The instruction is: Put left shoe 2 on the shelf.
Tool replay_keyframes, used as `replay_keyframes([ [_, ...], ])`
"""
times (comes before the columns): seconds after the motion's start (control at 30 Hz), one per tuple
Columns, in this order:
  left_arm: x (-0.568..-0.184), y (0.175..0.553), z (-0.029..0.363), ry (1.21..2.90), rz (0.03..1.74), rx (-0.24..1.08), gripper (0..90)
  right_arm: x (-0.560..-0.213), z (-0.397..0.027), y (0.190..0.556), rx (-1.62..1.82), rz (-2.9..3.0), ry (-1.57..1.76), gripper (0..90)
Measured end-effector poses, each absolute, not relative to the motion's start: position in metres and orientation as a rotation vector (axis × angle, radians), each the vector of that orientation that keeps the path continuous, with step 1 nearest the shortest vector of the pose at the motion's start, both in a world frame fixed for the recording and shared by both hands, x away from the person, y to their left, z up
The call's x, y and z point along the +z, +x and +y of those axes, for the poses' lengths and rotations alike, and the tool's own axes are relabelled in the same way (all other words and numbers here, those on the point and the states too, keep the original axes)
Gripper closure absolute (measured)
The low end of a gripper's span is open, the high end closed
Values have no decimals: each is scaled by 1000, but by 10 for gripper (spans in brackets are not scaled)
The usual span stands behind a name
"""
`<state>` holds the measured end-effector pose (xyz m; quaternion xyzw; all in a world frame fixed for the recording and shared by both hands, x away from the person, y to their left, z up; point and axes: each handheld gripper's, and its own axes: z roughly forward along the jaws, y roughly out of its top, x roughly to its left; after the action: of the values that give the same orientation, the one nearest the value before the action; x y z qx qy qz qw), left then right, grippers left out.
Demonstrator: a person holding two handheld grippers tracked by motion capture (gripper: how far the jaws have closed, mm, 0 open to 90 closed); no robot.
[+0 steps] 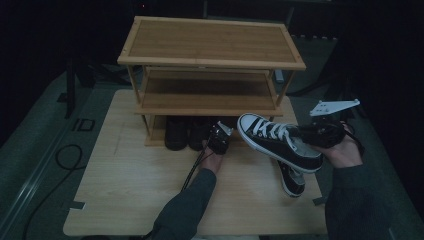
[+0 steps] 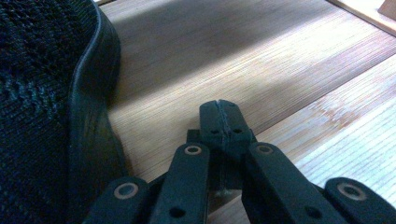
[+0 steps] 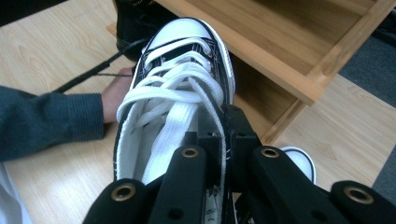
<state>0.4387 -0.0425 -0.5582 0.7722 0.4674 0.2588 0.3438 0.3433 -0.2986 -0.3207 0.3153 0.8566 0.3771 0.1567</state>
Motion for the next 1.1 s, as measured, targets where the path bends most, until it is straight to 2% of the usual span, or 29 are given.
replay_keyframes([
  [0.63,-558,438,-42,2003,1220,675,898,-302,-265,376,1191,2371,943,873],
  [1.1,-558,438,-43,2007,1220,680,899,-311,-240,407,1181,2308,1086,873],
])
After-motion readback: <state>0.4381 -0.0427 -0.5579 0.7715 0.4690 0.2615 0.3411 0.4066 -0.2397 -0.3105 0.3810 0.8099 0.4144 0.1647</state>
